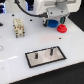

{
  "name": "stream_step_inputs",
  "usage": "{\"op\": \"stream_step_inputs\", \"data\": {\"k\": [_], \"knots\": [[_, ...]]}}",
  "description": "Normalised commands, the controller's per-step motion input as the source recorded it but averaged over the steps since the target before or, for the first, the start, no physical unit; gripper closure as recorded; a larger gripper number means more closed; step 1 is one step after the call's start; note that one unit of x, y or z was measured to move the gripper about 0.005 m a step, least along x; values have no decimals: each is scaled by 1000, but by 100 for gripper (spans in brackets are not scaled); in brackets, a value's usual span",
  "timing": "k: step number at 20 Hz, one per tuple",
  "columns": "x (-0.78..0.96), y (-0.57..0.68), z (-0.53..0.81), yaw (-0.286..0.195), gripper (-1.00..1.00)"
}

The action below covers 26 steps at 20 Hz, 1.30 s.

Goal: Insert the blue gear onto the right peg, followed by the red gear

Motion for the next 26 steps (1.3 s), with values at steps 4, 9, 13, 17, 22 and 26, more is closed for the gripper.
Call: {"op": "stream_step_inputs", "data": {"k": [4,9,13,17,22,26], "knots": [[-258,-24,-257,0,100],[-199,0,-155,0,100],[-39,0,-27,0,100],[4,0,149,0,100],[190,0,587,0,100],[425,0,490,0,100]]}}
